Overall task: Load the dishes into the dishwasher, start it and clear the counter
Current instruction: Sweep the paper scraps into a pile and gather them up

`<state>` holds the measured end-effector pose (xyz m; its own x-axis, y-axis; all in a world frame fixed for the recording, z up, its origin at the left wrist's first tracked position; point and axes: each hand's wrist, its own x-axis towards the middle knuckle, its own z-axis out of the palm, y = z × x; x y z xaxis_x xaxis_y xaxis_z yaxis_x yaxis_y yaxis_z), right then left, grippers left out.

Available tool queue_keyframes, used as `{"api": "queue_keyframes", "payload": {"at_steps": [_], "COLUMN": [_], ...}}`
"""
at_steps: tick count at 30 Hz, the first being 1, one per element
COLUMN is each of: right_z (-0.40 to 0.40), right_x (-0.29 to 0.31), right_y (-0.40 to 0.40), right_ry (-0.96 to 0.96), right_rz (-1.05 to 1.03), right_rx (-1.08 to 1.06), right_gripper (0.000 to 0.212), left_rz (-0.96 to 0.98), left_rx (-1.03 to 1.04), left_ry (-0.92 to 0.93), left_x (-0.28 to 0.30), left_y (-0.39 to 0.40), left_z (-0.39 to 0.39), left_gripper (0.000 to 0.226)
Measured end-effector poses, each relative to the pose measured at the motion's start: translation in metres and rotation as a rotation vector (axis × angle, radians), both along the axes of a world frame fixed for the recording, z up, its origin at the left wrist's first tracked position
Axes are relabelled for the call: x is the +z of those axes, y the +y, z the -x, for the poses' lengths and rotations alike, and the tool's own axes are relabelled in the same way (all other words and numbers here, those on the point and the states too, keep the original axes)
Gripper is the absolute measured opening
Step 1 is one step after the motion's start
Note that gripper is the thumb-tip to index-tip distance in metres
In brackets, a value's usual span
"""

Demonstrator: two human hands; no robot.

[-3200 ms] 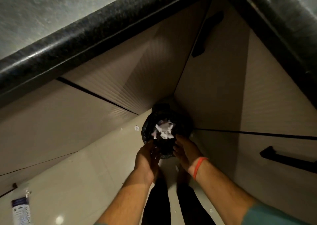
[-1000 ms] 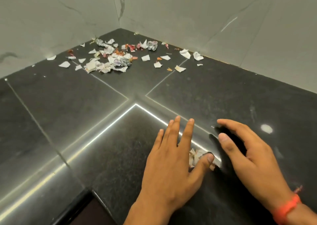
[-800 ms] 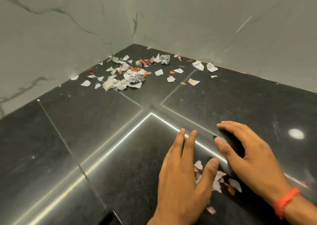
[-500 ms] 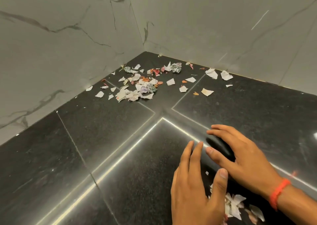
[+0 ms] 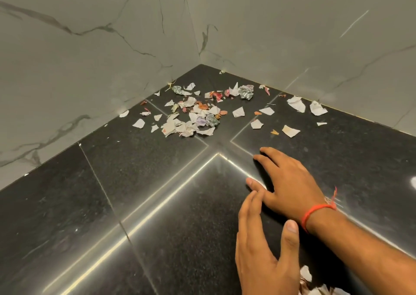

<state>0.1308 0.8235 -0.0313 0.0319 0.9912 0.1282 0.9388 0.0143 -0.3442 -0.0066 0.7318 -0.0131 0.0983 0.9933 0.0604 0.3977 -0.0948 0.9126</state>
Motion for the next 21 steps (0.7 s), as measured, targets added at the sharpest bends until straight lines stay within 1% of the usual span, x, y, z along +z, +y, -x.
{"api": "queue_keyframes", "payload": {"at_steps": [2,3,6,8,12,14,16,18,21], "right_z": [0.002,0.003,0.003,0.003,0.002,0.002,0.001,0.0,0.0], "right_x": [-0.001,-0.001,-0.003,-0.002,0.0,0.0,-0.001,-0.002,-0.005], "right_y": [0.003,0.004,0.005,0.006,0.005,0.005,0.006,0.007,0.008], "right_ry": [-0.03,-0.038,-0.059,-0.062,-0.052,-0.04,-0.028,-0.022,-0.009], "right_rz": [-0.014,-0.014,-0.014,-0.006,-0.008,-0.01,-0.011,-0.017,-0.039], "right_rx": [-0.003,-0.002,-0.006,-0.005,-0.011,-0.013,-0.012,-0.014,-0.017], "right_gripper": [0.066,0.065,0.065,0.065,0.064,0.063,0.062,0.062,0.063], "left_rz": [0.046,0.032,-0.145,-0.201,-0.237,-0.2,-0.098,0.0,0.047], "left_rx": [-0.056,-0.089,-0.12,-0.056,0.172,0.306,0.391,0.38,0.271], "left_ry": [-0.073,-0.085,-0.012,0.062,0.246,0.309,0.41,0.532,0.695], "left_x": [0.002,0.001,0.003,0.011,0.024,0.023,0.018,0.009,-0.011], "left_y": [0.012,0.025,0.088,0.149,0.288,0.348,0.388,0.412,0.428], "left_z": [0.011,0.02,0.058,0.085,0.148,0.182,0.212,0.231,0.232], "left_gripper": [0.061,0.059,0.051,0.047,0.046,0.052,0.06,0.068,0.075]}}
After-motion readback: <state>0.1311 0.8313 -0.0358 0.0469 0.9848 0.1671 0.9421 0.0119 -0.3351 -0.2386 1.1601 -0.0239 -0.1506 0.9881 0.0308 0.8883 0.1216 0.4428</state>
